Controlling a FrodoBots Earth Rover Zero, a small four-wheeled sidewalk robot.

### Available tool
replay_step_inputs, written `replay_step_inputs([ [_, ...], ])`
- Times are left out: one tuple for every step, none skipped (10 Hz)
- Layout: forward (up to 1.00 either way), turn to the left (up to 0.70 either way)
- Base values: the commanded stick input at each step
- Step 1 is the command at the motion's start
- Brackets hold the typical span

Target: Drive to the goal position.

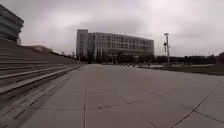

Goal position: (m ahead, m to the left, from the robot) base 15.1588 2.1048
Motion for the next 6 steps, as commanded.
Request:
replay_step_inputs([
  [0.70,0.00],
  [0.70,0.00],
  [0.70,0.00],
  [0.70,0.00],
  [0.70,0.00],
  [0.70,0.00],
])
